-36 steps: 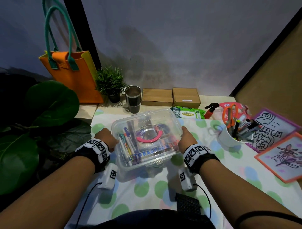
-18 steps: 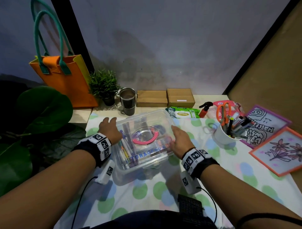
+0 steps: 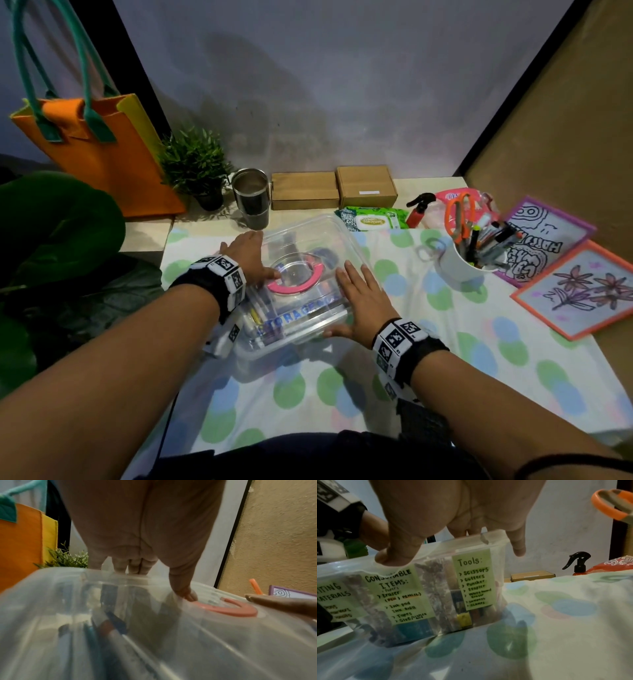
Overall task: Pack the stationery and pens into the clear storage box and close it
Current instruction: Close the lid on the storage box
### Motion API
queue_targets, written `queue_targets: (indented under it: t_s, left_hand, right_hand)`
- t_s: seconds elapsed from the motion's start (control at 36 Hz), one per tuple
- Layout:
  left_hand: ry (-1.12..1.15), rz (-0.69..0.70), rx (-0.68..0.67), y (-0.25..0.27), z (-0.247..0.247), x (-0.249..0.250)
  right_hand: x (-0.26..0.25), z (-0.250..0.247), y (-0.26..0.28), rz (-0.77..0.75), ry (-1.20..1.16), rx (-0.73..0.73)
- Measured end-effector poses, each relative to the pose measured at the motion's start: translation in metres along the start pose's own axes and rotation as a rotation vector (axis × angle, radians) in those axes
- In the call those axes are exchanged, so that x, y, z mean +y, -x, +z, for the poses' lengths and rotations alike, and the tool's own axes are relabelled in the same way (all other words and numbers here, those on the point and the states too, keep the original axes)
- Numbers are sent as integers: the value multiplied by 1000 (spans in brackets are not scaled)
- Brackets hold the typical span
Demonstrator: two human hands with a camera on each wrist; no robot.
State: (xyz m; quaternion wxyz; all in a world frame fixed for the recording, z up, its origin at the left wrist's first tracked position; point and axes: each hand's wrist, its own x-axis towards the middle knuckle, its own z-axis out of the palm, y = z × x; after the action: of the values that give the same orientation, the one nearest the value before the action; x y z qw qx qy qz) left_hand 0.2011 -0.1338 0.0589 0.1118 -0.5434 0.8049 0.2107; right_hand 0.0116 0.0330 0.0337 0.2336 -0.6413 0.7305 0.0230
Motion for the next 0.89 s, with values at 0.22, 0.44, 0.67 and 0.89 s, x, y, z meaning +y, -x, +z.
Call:
queue_targets:
  t_s: [0.22,0.44,0.67,0.89]
  left_hand:
    - [50,-18,-21,-8,-5,2]
    - [125,-14,-29,-16,-9,2]
    - [44,-14,-52,-19,-2,5]
    - [15,-2,70,-2,5,-2]
  right_hand:
    - [1,5,0,-7,32,35]
    - [-3,10,-4,12,-2,100]
    - [-9,1,0,48,-6,32]
    - [1,-3,-1,1,36,-11]
